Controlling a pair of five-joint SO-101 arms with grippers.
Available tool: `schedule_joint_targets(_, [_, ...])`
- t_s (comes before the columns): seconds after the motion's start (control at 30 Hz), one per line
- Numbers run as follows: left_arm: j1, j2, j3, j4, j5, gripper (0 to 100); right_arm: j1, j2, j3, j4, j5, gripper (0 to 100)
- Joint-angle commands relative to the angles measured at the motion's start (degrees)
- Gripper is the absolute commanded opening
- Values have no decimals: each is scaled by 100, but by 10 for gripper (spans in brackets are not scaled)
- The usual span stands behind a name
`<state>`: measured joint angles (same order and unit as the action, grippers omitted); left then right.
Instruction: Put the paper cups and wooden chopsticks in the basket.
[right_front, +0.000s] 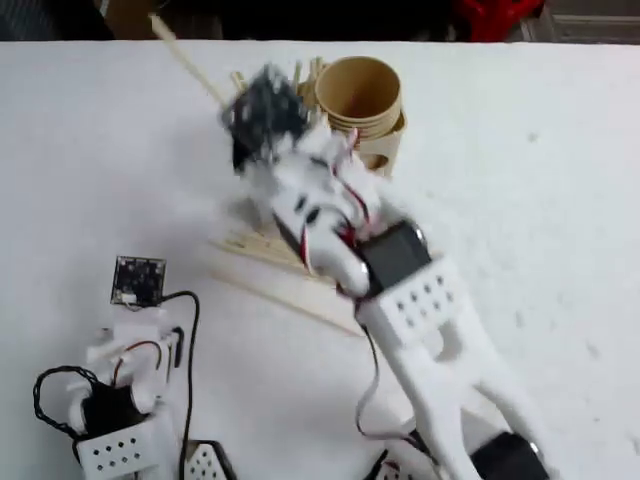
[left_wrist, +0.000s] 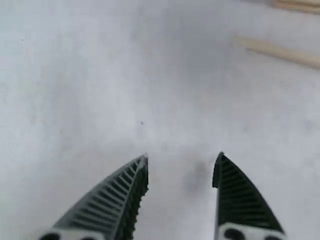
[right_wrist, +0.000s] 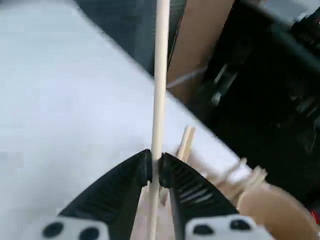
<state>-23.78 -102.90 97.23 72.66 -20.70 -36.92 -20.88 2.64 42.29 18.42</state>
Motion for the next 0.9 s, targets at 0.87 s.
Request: schedule_joint_targets(0.87, [-31, -22, -18, 9, -18, 219, 752, -154, 2365, -3327, -237, 29])
